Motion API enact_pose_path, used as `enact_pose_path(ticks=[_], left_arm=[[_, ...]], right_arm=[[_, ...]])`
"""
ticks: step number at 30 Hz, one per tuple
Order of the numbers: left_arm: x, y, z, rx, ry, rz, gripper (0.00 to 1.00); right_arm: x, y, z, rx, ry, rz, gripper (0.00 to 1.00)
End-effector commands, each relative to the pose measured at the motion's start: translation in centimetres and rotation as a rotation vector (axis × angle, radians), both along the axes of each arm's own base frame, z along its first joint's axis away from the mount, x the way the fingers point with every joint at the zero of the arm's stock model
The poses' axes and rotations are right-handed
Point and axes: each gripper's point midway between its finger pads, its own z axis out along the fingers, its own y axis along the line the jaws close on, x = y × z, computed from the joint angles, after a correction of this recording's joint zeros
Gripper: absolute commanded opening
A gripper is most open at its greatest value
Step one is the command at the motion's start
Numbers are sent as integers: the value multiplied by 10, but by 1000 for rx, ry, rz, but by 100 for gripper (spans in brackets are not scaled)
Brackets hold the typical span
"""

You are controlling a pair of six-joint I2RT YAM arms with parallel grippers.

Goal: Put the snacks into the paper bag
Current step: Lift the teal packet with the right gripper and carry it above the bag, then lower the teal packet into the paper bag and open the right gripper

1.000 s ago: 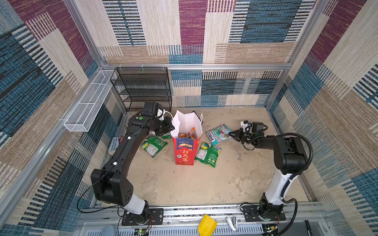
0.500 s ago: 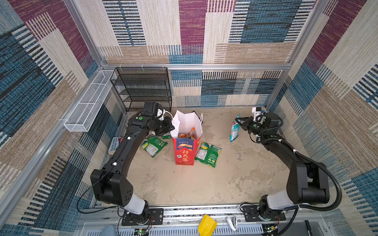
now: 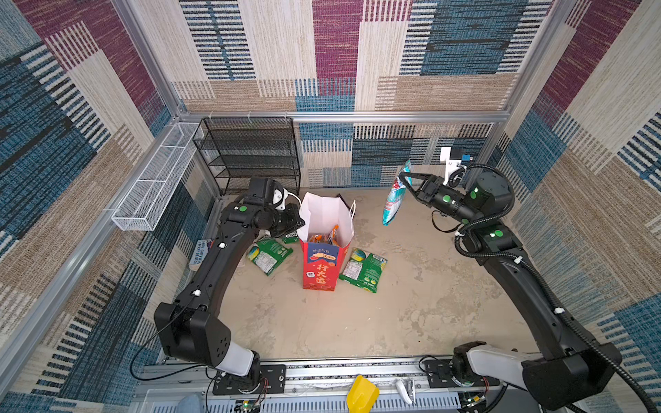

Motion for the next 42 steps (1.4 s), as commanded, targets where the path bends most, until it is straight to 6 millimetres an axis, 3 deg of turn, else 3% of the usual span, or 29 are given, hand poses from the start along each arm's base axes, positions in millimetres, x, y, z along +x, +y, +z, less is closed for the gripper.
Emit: enact_pose_path(ticks=[1, 5, 9, 17, 23, 33, 42], left_arm=[[6, -5, 16, -31, -73, -18, 1], [7, -6, 16, -36, -75, -21, 1], [7, -6, 14, -36, -71, -21, 1], [7, -6, 15, -35, -76, -20, 2], [7, -6, 15, -36, -74, -22, 2], [8, -6, 13, -36, -68, -21, 2], [9, -6, 9, -29, -62, -20, 2]], right_arm=[[-11, 22, 26, -13, -69, 16, 0], [-28, 63, 47, -33, -114, 90, 0], [-38, 101, 52, -54, -130, 160, 0], [-23, 166, 10, -171, -66, 234, 0], [0, 183, -41, -252, 26, 214, 0], [17, 215, -96, -334, 119, 279, 0], [29, 226, -146, -440, 175, 293, 0]])
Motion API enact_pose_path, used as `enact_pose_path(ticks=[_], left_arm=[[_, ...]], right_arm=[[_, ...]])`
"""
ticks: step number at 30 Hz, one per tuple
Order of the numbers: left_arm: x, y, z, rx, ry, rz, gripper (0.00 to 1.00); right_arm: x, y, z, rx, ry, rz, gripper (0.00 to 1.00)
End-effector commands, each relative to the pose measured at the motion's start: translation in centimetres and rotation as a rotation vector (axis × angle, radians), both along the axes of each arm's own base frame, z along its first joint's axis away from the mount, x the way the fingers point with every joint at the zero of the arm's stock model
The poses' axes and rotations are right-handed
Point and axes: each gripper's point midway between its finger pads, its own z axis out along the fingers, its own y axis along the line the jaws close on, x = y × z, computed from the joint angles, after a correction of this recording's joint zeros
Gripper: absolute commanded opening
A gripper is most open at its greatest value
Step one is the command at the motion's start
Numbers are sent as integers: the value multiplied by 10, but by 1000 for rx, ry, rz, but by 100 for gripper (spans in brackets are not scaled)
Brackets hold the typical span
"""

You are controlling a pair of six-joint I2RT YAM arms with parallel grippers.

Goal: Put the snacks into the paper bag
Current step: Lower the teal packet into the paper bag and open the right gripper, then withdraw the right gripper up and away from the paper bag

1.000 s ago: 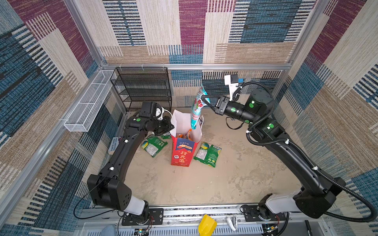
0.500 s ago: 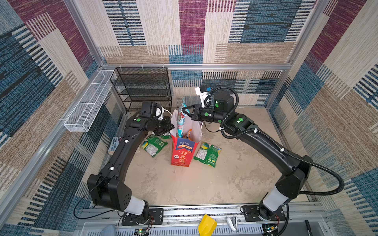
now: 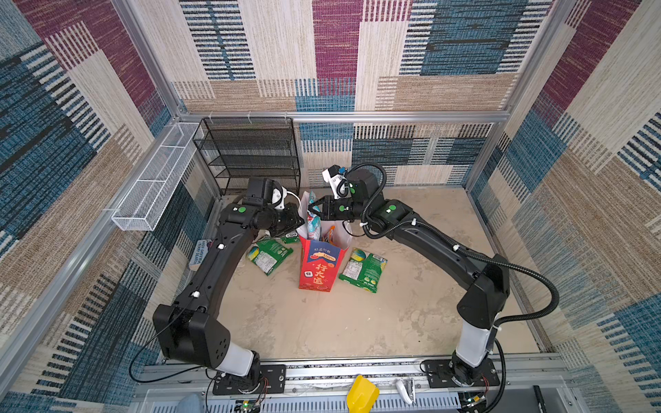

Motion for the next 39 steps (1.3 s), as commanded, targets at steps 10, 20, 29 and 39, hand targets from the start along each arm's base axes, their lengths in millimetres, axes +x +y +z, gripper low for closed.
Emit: enact_pose_path(ticks=[10, 20, 29, 39], left_arm=[[6, -4, 9, -24, -45, -17, 2], [6, -2, 7, -23, -38, -6, 2], [7, 0, 6, -27, -33, -1, 2], [7, 0, 6, -28, -33, -1, 3]], right_arm=[[13, 9, -39, -116, 10, 24, 6], [13, 2, -13, -94, -40, -5, 49], [7, -4, 20, -70, -84, -4, 67], [1, -14, 65, -50, -154, -18, 86]])
